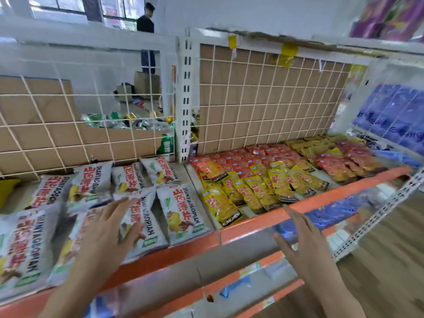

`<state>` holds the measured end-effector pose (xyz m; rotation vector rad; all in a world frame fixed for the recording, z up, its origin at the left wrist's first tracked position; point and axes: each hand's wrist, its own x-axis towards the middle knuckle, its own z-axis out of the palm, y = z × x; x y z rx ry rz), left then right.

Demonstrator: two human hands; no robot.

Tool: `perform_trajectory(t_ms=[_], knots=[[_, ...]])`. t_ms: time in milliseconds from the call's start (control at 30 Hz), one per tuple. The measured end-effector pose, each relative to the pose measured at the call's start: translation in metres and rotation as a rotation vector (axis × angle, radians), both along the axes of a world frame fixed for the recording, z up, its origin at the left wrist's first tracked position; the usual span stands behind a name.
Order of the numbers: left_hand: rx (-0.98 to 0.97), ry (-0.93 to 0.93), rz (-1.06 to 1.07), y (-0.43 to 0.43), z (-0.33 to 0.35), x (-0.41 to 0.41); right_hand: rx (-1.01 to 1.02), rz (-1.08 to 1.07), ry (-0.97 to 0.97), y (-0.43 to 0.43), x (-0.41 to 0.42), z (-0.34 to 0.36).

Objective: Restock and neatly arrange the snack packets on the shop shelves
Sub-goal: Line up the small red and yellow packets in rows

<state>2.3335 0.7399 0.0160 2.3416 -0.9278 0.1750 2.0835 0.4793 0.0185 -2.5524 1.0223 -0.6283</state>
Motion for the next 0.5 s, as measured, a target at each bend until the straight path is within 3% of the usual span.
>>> perform_trajectory(t_ms=[500], knots=[[0.007, -0.017, -0.069, -0.088, -0.014, -0.072, -0.021, 0.017, -0.007, -0.089, -0.072, -0.015]])
